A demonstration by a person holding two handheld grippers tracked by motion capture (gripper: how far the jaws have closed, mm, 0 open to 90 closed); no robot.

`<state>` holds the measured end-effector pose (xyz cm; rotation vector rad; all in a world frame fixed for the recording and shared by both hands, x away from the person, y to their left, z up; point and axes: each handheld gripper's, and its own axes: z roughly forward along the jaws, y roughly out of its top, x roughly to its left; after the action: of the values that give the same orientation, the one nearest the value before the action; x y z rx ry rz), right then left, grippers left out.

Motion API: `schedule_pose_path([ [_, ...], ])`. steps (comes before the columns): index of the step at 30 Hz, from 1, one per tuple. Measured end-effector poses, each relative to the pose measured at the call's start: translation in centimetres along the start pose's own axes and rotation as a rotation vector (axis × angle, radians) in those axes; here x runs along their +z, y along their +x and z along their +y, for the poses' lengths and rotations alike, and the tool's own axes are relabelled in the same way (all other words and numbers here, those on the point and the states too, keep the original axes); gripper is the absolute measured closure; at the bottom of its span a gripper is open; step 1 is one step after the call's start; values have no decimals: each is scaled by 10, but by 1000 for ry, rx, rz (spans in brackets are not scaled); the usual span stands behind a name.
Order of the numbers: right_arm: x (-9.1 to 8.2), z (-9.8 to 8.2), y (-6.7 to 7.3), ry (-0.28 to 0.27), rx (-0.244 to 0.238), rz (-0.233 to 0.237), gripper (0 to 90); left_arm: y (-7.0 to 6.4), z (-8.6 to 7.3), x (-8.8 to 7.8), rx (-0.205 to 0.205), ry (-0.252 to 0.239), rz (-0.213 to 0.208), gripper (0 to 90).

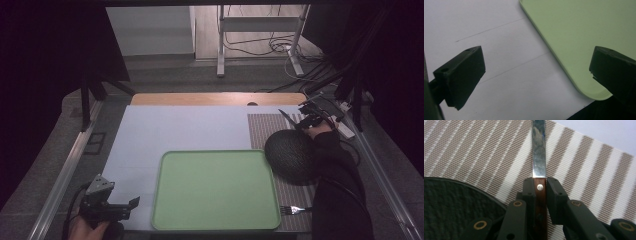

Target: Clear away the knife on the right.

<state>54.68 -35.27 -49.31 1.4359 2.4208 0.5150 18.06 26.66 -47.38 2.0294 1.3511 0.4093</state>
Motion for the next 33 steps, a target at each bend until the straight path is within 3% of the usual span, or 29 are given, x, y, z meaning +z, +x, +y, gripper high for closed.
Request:
schedule_pose_path([
  [8,-11,-9,-15,-16,7,-44,777,0,0,0,0,2,0,11],
  [12,-20,-14,-22,-45,35,-43,777,0,0,0,-1,0,0,11],
  [18,-34,-16,-22,-69,48,-35,777,0,0,0,-2,2,-1,10],
  [23,-45,-16,-13,-89,40,-20,776,0,0,0,-1,2,0,10],
  [33,-54,-19,24,-101,-8,19,775,0,0,-1,1,-3,-4,9],
])
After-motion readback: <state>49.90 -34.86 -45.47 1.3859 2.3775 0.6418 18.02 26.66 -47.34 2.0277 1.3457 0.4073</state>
